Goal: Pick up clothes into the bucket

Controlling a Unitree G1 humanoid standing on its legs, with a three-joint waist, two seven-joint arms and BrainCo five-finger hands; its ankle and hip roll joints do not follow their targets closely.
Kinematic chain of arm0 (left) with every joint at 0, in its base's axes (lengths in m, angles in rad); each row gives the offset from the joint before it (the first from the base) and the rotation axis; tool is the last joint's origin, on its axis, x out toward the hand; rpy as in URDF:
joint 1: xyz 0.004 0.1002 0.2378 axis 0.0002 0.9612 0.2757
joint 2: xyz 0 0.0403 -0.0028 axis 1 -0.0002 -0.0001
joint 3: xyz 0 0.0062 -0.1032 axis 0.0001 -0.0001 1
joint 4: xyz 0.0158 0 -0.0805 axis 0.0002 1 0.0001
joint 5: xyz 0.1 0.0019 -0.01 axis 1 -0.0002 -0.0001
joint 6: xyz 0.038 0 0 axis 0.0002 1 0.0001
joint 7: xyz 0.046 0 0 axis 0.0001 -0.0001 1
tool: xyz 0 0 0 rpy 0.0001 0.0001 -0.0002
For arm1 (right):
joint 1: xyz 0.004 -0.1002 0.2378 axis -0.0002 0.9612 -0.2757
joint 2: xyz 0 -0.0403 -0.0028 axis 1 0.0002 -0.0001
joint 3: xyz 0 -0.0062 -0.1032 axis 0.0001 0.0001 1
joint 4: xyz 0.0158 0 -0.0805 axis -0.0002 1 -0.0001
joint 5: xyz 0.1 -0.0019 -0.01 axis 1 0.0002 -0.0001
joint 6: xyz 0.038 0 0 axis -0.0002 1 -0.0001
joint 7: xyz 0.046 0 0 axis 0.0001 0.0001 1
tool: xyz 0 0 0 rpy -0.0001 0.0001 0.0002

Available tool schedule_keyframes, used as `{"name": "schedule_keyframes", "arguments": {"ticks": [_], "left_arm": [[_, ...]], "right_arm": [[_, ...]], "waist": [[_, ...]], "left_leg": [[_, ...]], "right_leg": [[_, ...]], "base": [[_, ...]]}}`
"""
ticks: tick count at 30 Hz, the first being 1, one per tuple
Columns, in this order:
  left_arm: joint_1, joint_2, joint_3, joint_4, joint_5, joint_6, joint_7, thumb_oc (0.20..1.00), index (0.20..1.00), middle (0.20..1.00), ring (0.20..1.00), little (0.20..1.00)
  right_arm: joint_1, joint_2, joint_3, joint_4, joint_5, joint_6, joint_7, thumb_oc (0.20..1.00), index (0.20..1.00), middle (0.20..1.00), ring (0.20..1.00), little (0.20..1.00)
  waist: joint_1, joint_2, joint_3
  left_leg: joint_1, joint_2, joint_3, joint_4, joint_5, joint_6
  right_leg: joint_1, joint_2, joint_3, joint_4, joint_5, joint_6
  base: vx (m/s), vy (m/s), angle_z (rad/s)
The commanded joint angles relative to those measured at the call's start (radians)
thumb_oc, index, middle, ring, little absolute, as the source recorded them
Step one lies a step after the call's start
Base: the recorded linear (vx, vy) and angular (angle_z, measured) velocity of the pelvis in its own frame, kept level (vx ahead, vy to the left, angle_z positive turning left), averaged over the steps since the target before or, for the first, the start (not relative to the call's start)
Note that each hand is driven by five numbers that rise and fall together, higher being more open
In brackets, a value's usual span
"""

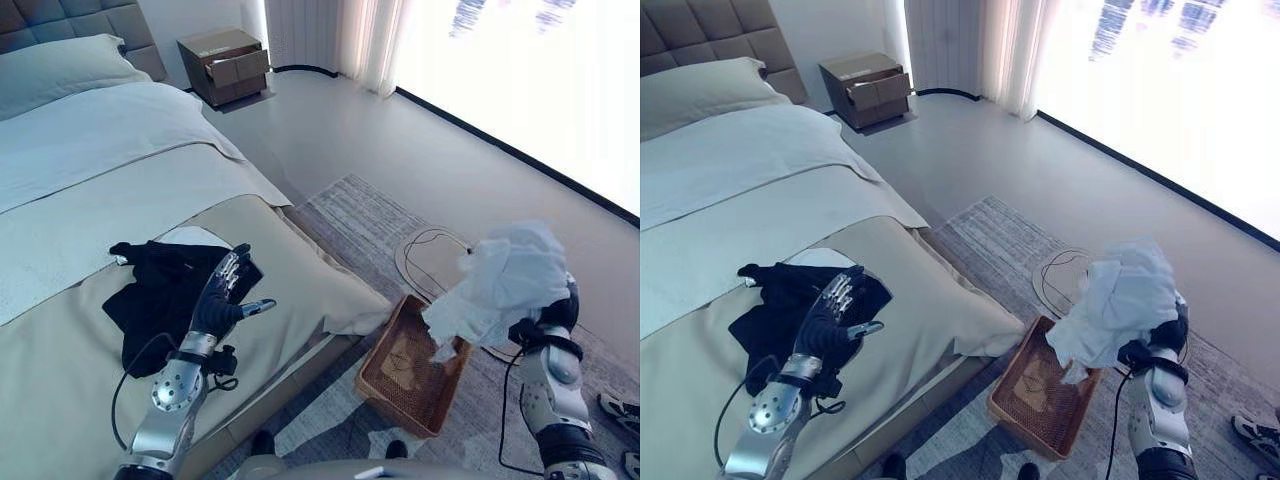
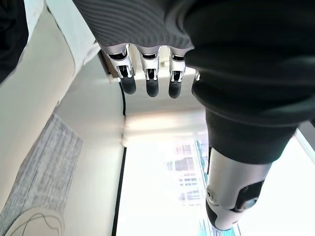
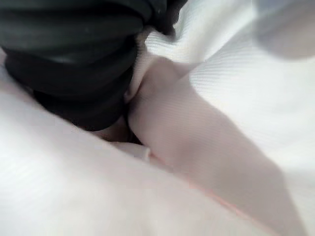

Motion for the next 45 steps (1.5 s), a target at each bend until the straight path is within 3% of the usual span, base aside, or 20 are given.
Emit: {"name": "schedule_keyframes", "arguments": {"ticks": [1,8,11,19,23,26,31,35,36,38,39,45], "left_arm": [[-0.02,-0.003,0.065,-0.026,-0.049,-0.065,0.02,1.0,1.0,1.0,1.0,1.0],[-0.031,0.011,0.055,-0.015,-0.099,-0.079,0.027,1.0,1.0,1.0,1.0,1.0],[-0.039,0.035,0.046,-0.02,-0.121,-0.089,0.044,1.0,1.0,1.0,1.0,1.0],[-0.06,0.076,-0.002,-0.069,-0.144,-0.107,0.083,1.0,1.0,1.0,1.0,1.0],[-0.096,0.091,-0.046,-0.099,-0.124,-0.116,0.103,1.0,1.0,1.0,1.0,1.0],[-0.127,0.101,-0.105,-0.124,-0.134,-0.12,0.13,1.0,1.0,1.0,1.0,1.0],[-0.137,0.114,-0.124,-0.128,-0.115,-0.117,0.182,1.0,1.0,1.0,1.0,1.0],[-0.125,0.123,-0.125,-0.131,-0.117,-0.124,0.207,1.0,1.0,1.0,1.0,1.0],[-0.116,0.13,-0.132,-0.137,-0.122,-0.127,0.214,1.0,1.0,1.0,1.0,1.0],[-0.115,0.132,-0.136,-0.145,-0.126,-0.131,0.216,1.0,1.0,1.0,1.0,1.0],[-0.107,0.142,-0.147,-0.158,-0.128,-0.134,0.223,1.0,1.0,1.0,1.0,1.0],[-0.115,0.153,-0.183,-0.174,-0.138,-0.136,0.236,1.0,1.0,1.0,1.0,1.0]], "right_arm": [[-0.097,-0.036,-0.015,0.008,-0.045,-0.043,-0.024,0.2,0.2,0.2,0.2,0.2],[-0.202,-0.067,0.033,0.154,-0.052,-0.021,-0.051,0.2,0.2,0.2,0.2,0.2],[-0.29,-0.107,0.05,0.176,-0.05,-0.02,-0.076,0.2,0.2,0.2,0.2,0.2],[-0.467,-0.199,0.115,0.223,-0.068,-0.017,-0.146,0.2,0.2,0.2,0.2,0.2],[-0.524,-0.241,0.139,0.251,-0.081,-0.016,-0.176,0.2,0.2,0.2,0.2,0.2],[-0.606,-0.27,0.163,0.32,-0.057,-0.025,-0.21,0.2,0.2,0.2,0.2,0.2],[-0.67,-0.264,0.198,0.39,-0.043,-0.028,-0.238,0.2,0.2,0.2,0.2,0.2],[-0.72,-0.269,0.225,0.448,-0.051,-0.018,-0.252,0.2,0.2,0.2,0.2,0.2],[-0.748,-0.268,0.242,0.495,-0.062,-0.007,-0.26,0.2,0.2,0.2,0.2,0.2],[-0.767,-0.272,0.25,0.518,-0.059,-0.006,-0.26,0.2,0.2,0.2,0.2,0.2],[-0.79,-0.278,0.261,0.568,-0.056,0.0,-0.263,0.2,0.2,0.2,0.2,0.2],[-0.851,-0.29,0.289,0.731,-0.049,0.039,-0.254,0.2,0.2,0.2,0.2,0.2]], "waist": [[-0.016,-0.008,0.01],[-0.013,0.008,0.087],[-0.014,0.029,0.159],[-0.009,0.06,0.238],[-0.015,0.064,0.257],[-0.023,0.071,0.281],[-0.021,0.078,0.305],[-0.016,0.089,0.316],[-0.009,0.101,0.321],[-0.008,0.103,0.324],[-0.002,0.113,0.327],[0.011,0.136,0.338]], "left_leg": [[-0.037,-0.039,-0.006,0.053,-0.054,0.055],[-0.112,-0.055,0.005,0.171,-0.097,0.069],[-0.204,-0.054,0.009,0.244,-0.101,0.069],[-0.402,-0.045,0.022,0.371,-0.108,0.064],[-0.509,-0.052,0.009,0.488,-0.143,0.064],[-0.628,-0.054,-0.005,0.629,-0.198,0.064],[-0.757,-0.054,-0.011,0.77,-0.243,0.068],[-0.822,-0.056,-0.008,0.81,-0.253,0.073],[-0.846,-0.061,-0.011,0.835,-0.285,0.069],[-0.877,-0.063,-0.002,0.836,-0.255,0.077],[-0.898,-0.068,-0.008,0.863,-0.291,0.073],[-0.971,-0.082,-0.006,0.907,-0.3,0.079]], "right_leg": [[-0.084,0.011,0.011,0.097,0.008,-0.012],[-0.149,-0.013,0.04,0.174,-0.008,-0.014],[-0.244,-0.029,0.057,0.234,-0.007,-0.018],[-0.46,-0.032,0.084,0.364,-0.023,-0.028],[-0.549,-0.038,0.093,0.462,-0.062,-0.037],[-0.671,-0.041,0.114,0.622,-0.119,-0.051],[-0.795,-0.038,0.143,0.761,-0.168,-0.07],[-0.869,-0.04,0.155,0.81,-0.179,-0.077],[-0.902,-0.036,0.171,0.842,-0.208,-0.07],[-0.927,-0.042,0.169,0.836,-0.181,-0.078],[-0.953,-0.039,0.18,0.871,-0.217,-0.072],[-1.033,-0.051,0.196,0.927,-0.232,-0.074]], "base": [[-0.02,-0.005,-0.03],[-0.09,0.013,-0.08],[-0.19,0.032,-0.09],[-0.11,0.004,-0.07],[-0.08,-0.012,0.03],[-0.06,-0.005,0.12],[-0.07,0.005,0.06],[-0.03,0.011,0.01],[-0.05,0.026,0.0],[-0.04,0.022,-0.07],[0.06,0.01,-0.06],[0.0,0.009,0.02]]}}
